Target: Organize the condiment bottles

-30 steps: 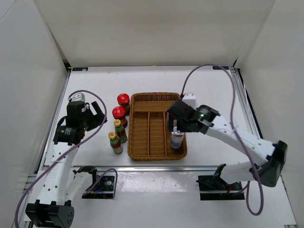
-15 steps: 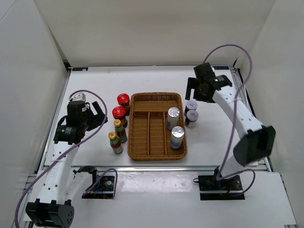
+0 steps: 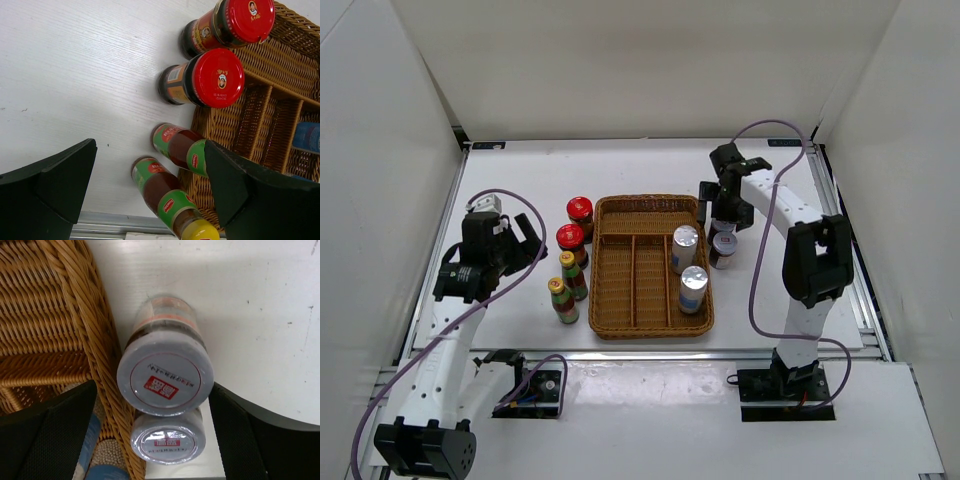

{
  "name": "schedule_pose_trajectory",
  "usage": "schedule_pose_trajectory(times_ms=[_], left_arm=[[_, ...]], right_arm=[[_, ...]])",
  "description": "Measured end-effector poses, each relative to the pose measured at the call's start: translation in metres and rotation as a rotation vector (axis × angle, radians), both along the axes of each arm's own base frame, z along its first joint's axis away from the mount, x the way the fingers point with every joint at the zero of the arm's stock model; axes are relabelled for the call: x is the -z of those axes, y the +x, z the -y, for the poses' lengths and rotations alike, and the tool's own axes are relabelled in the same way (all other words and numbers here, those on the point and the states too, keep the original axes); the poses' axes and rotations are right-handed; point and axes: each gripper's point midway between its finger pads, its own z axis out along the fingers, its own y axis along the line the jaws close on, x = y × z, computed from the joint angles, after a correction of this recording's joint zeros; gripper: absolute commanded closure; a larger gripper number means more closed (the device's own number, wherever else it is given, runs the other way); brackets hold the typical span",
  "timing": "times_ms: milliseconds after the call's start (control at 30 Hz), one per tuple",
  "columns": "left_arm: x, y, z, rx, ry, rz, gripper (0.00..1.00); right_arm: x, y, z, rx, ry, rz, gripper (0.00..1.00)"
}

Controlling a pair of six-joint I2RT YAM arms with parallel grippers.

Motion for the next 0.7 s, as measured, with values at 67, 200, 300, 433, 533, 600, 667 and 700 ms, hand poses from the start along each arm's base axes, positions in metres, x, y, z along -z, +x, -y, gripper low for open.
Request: schedule_pose_trajectory(times_ms=[67, 200, 300, 433, 533, 600, 667, 700], left_arm=[[0.001, 0.000, 0.000, 0.001, 0.000, -0.003, 0.00], [0.001, 0.000, 0.000, 0.002, -0.001, -0.005, 0.00], [0.001, 0.000, 0.001, 0.002, -0.002, -0.005, 0.00], [0.001, 0.000, 0.001, 0.003, -0.002, -0.005, 0.00], [0.001, 0.000, 0.001, 0.003, -0.002, -0.005, 0.00], [0.001, 0.000, 0.001, 0.003, -0.002, -0.004, 0.00], [0.001, 0.000, 0.001, 0.002, -0.002, -0.004, 0.00], [0.001, 0.000, 0.001, 0.002, -0.002, -0.004, 0.00]], right_arm=[[0.002, 0.003, 0.000, 0.005, 0.007, 0.005, 0.07], [0.002, 0.012, 0.007, 0.027, 0.016, 0.023, 0.10], [0.004, 0.016, 0.014, 0.047, 0.016, 0.020, 0.14], [0.008, 0.027, 0.018, 0.066, 0.024, 0.026, 0.29], [0.009, 0.033, 0.019, 0.071, 0.028, 0.028, 0.47], [0.009, 0.035, 0.019, 0.072, 0.029, 0.031, 0.60], [0.007, 0.036, 0.019, 0.070, 0.028, 0.033, 0.71], [0.006, 0.037, 0.020, 0.072, 0.024, 0.034, 0.71]])
